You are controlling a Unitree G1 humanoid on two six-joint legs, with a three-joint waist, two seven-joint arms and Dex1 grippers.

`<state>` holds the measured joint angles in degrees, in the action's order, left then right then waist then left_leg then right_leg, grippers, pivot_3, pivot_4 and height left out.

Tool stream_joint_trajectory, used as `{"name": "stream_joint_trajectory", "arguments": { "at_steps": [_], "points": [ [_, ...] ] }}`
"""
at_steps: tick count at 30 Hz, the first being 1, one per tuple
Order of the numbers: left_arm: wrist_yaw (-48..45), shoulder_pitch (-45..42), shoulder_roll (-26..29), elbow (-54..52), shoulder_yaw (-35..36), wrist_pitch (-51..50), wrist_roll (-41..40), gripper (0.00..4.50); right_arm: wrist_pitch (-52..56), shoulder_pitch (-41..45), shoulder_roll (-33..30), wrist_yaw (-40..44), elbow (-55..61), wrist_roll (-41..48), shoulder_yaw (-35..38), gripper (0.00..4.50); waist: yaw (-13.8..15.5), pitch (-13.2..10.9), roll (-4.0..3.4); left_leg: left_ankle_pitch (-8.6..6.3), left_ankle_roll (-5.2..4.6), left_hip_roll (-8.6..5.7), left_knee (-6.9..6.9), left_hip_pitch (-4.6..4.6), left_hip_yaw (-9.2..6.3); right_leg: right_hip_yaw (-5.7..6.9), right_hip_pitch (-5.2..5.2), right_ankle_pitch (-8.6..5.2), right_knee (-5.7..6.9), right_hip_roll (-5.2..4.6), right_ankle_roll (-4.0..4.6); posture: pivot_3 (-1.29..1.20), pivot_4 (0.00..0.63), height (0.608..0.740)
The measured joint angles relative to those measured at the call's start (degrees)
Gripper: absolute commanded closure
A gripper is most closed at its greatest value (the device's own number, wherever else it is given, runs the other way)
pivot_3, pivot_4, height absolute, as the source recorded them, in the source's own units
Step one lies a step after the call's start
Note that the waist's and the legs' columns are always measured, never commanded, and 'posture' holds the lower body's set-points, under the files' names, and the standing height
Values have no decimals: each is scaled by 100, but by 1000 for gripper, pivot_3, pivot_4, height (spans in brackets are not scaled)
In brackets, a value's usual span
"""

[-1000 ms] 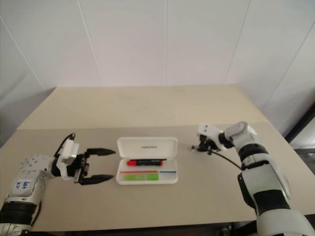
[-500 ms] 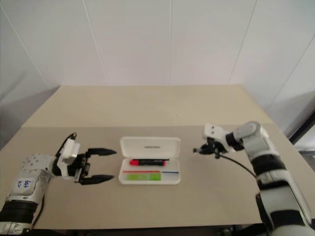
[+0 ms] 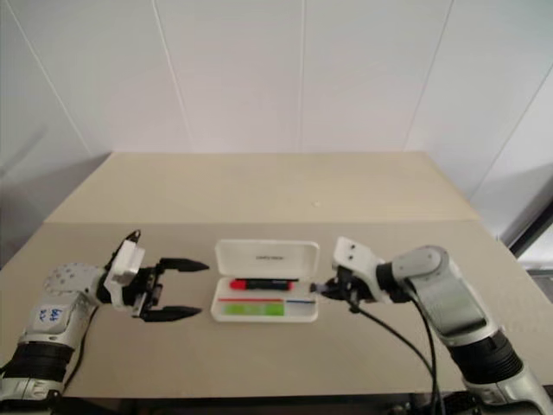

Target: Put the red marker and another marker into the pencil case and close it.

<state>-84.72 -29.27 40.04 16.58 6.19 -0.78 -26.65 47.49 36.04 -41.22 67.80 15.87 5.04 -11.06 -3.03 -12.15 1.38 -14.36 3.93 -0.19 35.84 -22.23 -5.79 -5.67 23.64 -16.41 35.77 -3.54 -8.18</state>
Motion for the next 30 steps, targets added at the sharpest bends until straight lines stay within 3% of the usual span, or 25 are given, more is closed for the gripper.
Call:
{"name": "stream_joint_trajectory", "arguments": {
  "at_steps": [9, 24, 25, 30],
  "points": [
    [18, 82, 3, -52, -8, 12, -3, 0, 382, 181, 375, -554, 198, 320, -416, 3421, 4, 0, 0, -2, -3, 1, -17, -4, -2, 2, 5, -1, -11, -1, 0, 0, 150, 740],
    [100, 175, 19, -236, 7, -6, -9, 0, 319, 33, 125, -690, 190, 460, -704, 3421, -2, 0, 0, -2, -3, 1, -17, -4, -2, 2, 5, 0, -11, 0, 0, 0, 150, 740],
    [103, 175, 19, -236, 7, -6, -9, 0, 286, 32, 125, -697, 189, 461, -726, 2708, -3, 0, 1, -2, -3, 1, -17, -4, -2, 2, 5, -1, -11, 0, 0, 0, 150, 740],
    [117, 174, 19, -234, 7, -4, -9, 0, 212, 31, 139, -787, 84, 463, -818, 1183, 1, 0, 1, -2, -3, 1, -16, -4, -2, 2, 5, 0, -11, -1, 0, 0, 150, 740]
  ]
}}
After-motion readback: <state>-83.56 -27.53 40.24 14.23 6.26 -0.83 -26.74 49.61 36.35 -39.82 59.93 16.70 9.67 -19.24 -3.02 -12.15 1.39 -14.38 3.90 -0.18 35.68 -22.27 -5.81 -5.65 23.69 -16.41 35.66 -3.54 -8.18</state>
